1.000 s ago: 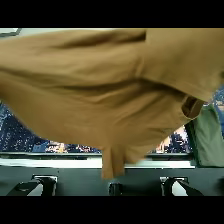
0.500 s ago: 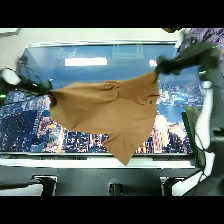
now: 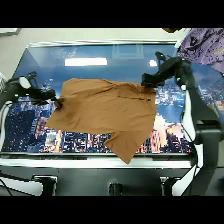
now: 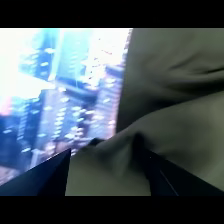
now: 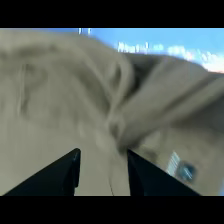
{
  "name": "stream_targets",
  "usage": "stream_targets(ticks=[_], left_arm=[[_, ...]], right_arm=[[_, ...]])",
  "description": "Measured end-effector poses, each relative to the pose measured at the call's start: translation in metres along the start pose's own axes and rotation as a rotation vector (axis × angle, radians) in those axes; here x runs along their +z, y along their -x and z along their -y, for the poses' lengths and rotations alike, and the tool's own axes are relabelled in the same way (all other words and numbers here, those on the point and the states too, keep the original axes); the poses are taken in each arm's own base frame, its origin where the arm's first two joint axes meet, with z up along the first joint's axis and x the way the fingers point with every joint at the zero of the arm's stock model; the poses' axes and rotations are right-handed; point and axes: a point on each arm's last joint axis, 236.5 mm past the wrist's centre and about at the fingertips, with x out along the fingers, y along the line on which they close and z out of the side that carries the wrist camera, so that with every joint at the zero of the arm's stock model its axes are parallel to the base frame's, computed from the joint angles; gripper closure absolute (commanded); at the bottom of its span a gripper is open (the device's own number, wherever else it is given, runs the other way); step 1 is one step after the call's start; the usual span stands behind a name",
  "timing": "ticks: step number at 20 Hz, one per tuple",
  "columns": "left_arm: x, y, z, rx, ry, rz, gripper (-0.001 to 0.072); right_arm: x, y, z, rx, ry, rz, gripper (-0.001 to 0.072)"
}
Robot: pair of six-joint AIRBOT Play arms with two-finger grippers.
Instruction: Fold the clothes and pants, and hang the long-sleeved shirts on hangers.
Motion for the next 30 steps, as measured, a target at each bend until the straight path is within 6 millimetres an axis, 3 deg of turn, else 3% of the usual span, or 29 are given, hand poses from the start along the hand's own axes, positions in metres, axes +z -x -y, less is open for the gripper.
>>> stream_targets(ticks=[3, 4, 6, 8, 12, 16, 22, 24, 26, 28, 30], left_arm=[[-0.002, 0.033, -0.040, 0.016, 0.037, -0.013, 0.0176], [-0.004, 0.043, -0.051, 0.003, 0.059, -0.009, 0.0176], [-0.021, 0.058, -0.068, -0.043, 0.105, -0.035, 0.0177], [-0.037, 0.067, -0.077, -0.095, 0.156, -0.044, 0.0177], [-0.064, 0.069, -0.086, -0.143, 0.219, -0.072, 0.0177], [-0.069, 0.068, -0.088, -0.160, 0.236, -0.070, 0.0177], [-0.071, 0.067, -0.089, -0.165, 0.244, -0.070, 0.0177], [-0.071, 0.067, -0.089, -0.165, 0.244, -0.070, 0.0176], [-0.072, 0.067, -0.089, -0.166, 0.250, -0.075, 0.0173], [-0.076, 0.066, -0.090, -0.167, 0.263, -0.091, 0.0172], [-0.080, 0.062, -0.094, -0.173, 0.261, -0.098, 0.0172]], right_arm=[[-0.013, 0.055, 0.021, 0.039, -0.010, -0.005, 0.0335], [-0.026, 0.072, 0.033, 0.048, -0.036, -0.013, 0.0272], [-0.063, 0.096, 0.057, 0.057, -0.110, -0.041, 0.0255], [-0.114, 0.105, 0.069, 0.081, -0.186, -0.084, 0.0255], [-0.216, 0.083, 0.068, 0.130, -0.315, -0.156, 0.0257], [-0.275, 0.048, 0.055, 0.206, -0.416, -0.175, 0.0263], [-0.297, 0.019, 0.041, 0.279, -0.470, -0.164, 0.0317], [-0.301, 0.008, 0.031, 0.307, -0.467, -0.186, 0.0409], [-0.301, -0.002, 0.027, 0.301, -0.453, -0.184, 0.0575], [-0.298, -0.010, 0.028, 0.282, -0.445, -0.168, 0.0685], [-0.294, -0.012, 0.029, 0.273, -0.441, -0.155, 0.0685]])
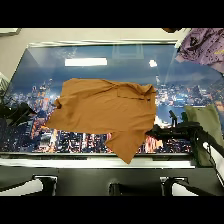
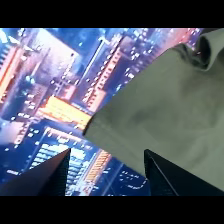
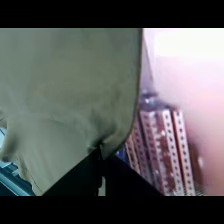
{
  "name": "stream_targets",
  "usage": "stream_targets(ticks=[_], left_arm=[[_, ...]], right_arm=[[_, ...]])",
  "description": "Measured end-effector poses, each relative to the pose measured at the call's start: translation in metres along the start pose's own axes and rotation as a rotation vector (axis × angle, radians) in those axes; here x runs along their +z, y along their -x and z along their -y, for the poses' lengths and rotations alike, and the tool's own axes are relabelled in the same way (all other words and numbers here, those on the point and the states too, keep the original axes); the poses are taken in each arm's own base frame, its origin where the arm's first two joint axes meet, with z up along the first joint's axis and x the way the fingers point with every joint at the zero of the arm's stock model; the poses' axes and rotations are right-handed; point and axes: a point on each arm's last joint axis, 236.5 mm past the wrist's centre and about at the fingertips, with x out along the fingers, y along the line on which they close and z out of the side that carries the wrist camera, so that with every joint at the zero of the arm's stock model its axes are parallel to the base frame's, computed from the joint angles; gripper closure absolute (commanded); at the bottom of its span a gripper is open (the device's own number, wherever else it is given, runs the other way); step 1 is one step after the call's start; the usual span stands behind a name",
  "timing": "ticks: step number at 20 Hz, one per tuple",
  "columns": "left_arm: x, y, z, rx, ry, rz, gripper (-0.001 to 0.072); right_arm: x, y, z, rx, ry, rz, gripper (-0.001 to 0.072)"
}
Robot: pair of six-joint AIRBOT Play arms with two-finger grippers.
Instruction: Fold the clothes and pants, and hang the long-sleeved shirts on hangers.
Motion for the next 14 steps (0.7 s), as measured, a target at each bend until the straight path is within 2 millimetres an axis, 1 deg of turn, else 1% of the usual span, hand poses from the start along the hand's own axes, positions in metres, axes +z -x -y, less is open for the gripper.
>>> stream_targets(ticks=[2, 4, 6, 8, 11, 14], left_arm=[[-0.005, -0.009, -0.006, -0.034, -0.004, -0.014, 0.0172], [-0.013, -0.024, -0.010, -0.088, -0.007, -0.040, 0.0173], [-0.022, -0.040, -0.011, -0.139, -0.009, -0.067, 0.0173], [-0.028, -0.055, -0.012, -0.172, -0.008, -0.093, 0.0173], [-0.036, -0.071, -0.010, -0.211, -0.014, -0.130, 0.0173], [-0.040, -0.079, -0.002, -0.248, -0.016, -0.149, 0.0182]], right_arm=[[0.004, 0.001, 0.000, -0.010, 0.011, 0.021, 0.0685], [0.008, 0.005, -0.001, -0.023, 0.020, 0.043, 0.0685], [0.008, 0.009, -0.003, -0.031, 0.022, 0.049, 0.0685], [0.005, 0.012, -0.010, -0.017, 0.016, 0.046, 0.0685], [0.004, 0.016, -0.017, -0.004, 0.005, 0.048, 0.0685], [0.003, 0.019, -0.022, 0.005, -0.002, 0.052, 0.0685]])
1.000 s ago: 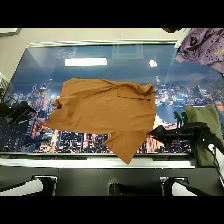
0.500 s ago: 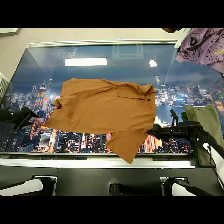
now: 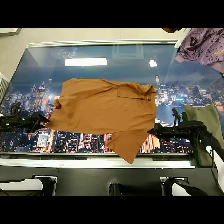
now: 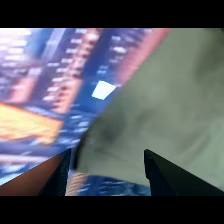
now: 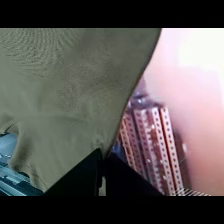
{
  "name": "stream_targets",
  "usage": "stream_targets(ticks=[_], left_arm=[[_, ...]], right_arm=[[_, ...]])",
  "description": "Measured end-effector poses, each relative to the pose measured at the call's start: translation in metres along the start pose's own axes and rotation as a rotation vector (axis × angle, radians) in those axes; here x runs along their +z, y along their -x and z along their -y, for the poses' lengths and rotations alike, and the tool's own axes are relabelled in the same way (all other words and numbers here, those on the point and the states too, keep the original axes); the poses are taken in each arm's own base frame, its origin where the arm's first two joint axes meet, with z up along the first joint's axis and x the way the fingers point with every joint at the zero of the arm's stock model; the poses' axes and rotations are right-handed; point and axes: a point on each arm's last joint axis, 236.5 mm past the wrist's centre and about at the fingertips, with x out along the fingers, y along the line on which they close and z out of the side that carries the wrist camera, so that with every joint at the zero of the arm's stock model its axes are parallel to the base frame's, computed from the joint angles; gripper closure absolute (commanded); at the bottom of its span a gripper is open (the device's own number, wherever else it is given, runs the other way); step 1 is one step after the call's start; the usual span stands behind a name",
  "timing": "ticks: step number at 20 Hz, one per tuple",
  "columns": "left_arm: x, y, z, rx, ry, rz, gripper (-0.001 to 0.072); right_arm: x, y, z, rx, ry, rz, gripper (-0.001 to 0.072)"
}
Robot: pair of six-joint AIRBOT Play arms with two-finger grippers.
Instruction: Fold the clothes and pants, and hang the long-sleeved shirts on hangers.
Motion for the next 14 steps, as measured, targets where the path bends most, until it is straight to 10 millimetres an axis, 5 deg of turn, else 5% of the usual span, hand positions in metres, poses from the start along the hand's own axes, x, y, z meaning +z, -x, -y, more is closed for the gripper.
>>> stream_targets(ticks=[1, 4, 9, 12, 14], left_arm=[[-0.001, -0.003, 0.001, -0.006, -0.001, -0.009, 0.0246], [-0.007, -0.012, -0.001, -0.001, -0.012, -0.038, 0.0691], [-0.007, -0.012, 0.027, -0.064, -0.048, -0.056, 0.0698], [0.016, 0.012, 0.076, -0.093, -0.160, 0.015, 0.0698], [0.043, 0.048, 0.125, -0.099, -0.265, 0.127, 0.0697]], right_arm=[[0.000, 0.001, -0.001, 0.001, 0.001, 0.003, 0.0685], [-0.001, 0.002, -0.004, 0.009, -0.007, -0.002, 0.0685], [0.005, 0.012, -0.023, 0.041, 0.033, -0.013, 0.0687], [0.054, 0.043, -0.062, 0.066, 0.154, 0.090, 0.0687], [0.098, 0.081, -0.105, 0.083, 0.264, 0.209, 0.0687]])
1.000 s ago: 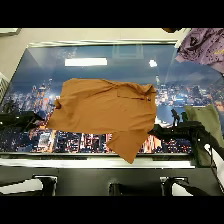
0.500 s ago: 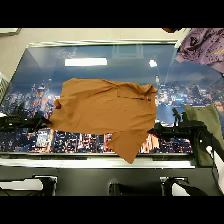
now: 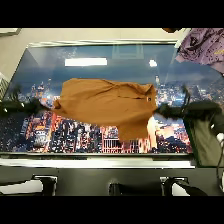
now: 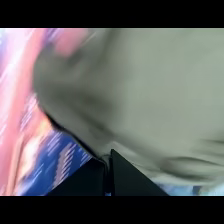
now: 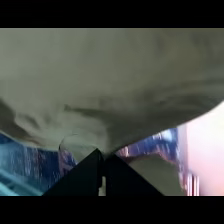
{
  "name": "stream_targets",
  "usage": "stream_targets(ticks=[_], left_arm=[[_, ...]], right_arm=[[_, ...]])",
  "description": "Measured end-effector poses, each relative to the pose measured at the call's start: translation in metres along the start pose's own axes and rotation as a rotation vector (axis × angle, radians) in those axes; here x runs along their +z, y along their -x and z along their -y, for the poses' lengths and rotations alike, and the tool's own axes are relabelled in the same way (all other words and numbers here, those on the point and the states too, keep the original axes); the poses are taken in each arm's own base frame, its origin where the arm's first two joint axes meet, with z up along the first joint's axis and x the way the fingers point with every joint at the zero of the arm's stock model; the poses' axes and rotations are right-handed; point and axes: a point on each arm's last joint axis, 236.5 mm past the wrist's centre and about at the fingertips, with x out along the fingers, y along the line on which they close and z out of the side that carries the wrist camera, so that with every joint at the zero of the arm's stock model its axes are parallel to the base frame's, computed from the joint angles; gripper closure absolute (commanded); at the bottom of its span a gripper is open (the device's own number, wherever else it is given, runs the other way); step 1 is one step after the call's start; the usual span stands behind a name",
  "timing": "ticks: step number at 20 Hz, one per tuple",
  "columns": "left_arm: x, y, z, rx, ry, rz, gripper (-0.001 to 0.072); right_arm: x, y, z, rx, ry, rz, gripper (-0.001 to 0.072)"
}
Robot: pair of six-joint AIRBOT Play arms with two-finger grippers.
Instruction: Fold the clothes and pants, and hang the long-sleeved shirts on hangers.
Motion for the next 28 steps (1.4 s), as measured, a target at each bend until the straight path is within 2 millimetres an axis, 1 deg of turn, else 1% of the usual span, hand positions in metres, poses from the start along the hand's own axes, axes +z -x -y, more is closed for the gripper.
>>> stream_targets(ticks=[1, 2, 3, 4, 5, 6, 7, 8, 9, 10, 11, 12, 13, 14, 16, 18, 19, 20, 21, 22, 23, 25, 27, 28], left_arm=[[0.025, 0.020, 0.027, 0.009, -0.069, 0.070, 0.0697], [0.047, 0.044, 0.053, 0.026, -0.139, 0.140, 0.0697], [0.071, 0.073, 0.085, 0.047, -0.211, 0.232, 0.0698], [0.088, 0.105, 0.114, 0.073, -0.276, 0.317, 0.0698], [0.102, 0.143, 0.147, 0.100, -0.339, 0.420, 0.0698], [0.109, 0.181, 0.177, 0.126, -0.392, 0.521, 0.0697], [0.108, 0.217, 0.201, 0.147, -0.428, 0.610, 0.0697], [0.102, 0.251, 0.221, 0.169, -0.454, 0.696, 0.0697], [0.090, 0.286, 0.239, 0.191, -0.473, 0.781, 0.0697], [0.075, 0.314, 0.252, 0.210, -0.486, 0.850, 0.0697], [0.056, 0.341, 0.261, 0.233, -0.493, 0.915, 0.0697], [0.035, 0.366, 0.267, 0.257, -0.492, 0.975, 0.0697], [0.015, 0.387, 0.270, 0.276, -0.486, 1.028, 0.0697], [-0.005, 0.406, 0.272, 0.295, -0.475, 1.081, 0.0696], [-0.040, 0.435, 0.269, 0.328, -0.443, 1.158, 0.0697], [-0.062, 0.448, 0.264, 0.350, -0.416, 1.194, 0.0697], [-0.066, 0.450, 0.261, 0.360, -0.402, 1.193, 0.0697], [-0.067, 0.447, 0.255, 0.375, -0.392, 1.179, 0.0697], [-0.063, 0.441, 0.250, 0.389, -0.388, 1.152, 0.0696], [-0.056, 0.429, 0.244, 0.406, -0.389, 1.104, 0.0697], [-0.044, 0.413, 0.236, 0.420, -0.388, 1.042, 0.0697], [-0.015, 0.366, 0.213, 0.435, -0.372, 0.880, 0.0696], [0.019, 0.307, 0.182, 0.443, -0.338, 0.703, 0.0696], [0.037, 0.272, 0.161, 0.450, -0.314, 0.606, 0.0696]], right_arm=[[0.030, 0.017, -0.020, 0.005, 0.063, 0.064, 0.0687], [0.061, 0.038, -0.044, 0.007, 0.134, 0.135, 0.0687], [0.086, 0.061, -0.069, 0.009, 0.200, 0.200, 0.0687], [0.110, 0.089, -0.099, 0.013, 0.271, 0.275, 0.0687], [0.127, 0.117, -0.130, 0.019, 0.336, 0.344, 0.0687], [0.140, 0.149, -0.163, 0.024, 0.407, 0.417, 0.0688], [0.146, 0.182, -0.196, 0.025, 0.475, 0.489, 0.0688], [0.146, 0.213, -0.225, 0.025, 0.531, 0.556, 0.0688], [0.139, 0.245, -0.255, 0.023, 0.585, 0.627, 0.0688], [0.128, 0.272, -0.278, 0.019, 0.628, 0.687, 0.0688], [0.115, 0.297, -0.297, 0.009, 0.662, 0.745, 0.0688], [0.097, 0.321, -0.313, -0.007, 0.689, 0.798, 0.0688], [0.079, 0.343, -0.326, -0.025, 0.709, 0.848, 0.0688], [0.063, 0.360, -0.336, -0.037, 0.721, 0.890, 0.0688], [0.035, 0.387, -0.347, -0.063, 0.724, 0.955, 0.0688], [0.019, 0.400, -0.351, -0.075, 0.708, 0.983, 0.0688], [0.018, 0.400, -0.348, -0.082, 0.687, 0.978, 0.0688], [0.020, 0.395, -0.343, -0.086, 0.661, 0.959, 0.0688], [0.027, 0.387, -0.334, -0.089, 0.622, 0.924, 0.0688], [0.036, 0.373, -0.321, -0.096, 0.576, 0.876, 0.0687], [0.049, 0.355, -0.305, -0.103, 0.524, 0.817, 0.0687], [0.078, 0.305, -0.263, -0.116, 0.410, 0.663, 0.0687], [0.106, 0.251, -0.213, -0.131, 0.297, 0.516, 0.0687], [0.117, 0.224, -0.189, -0.134, 0.250, 0.450, 0.0687]])
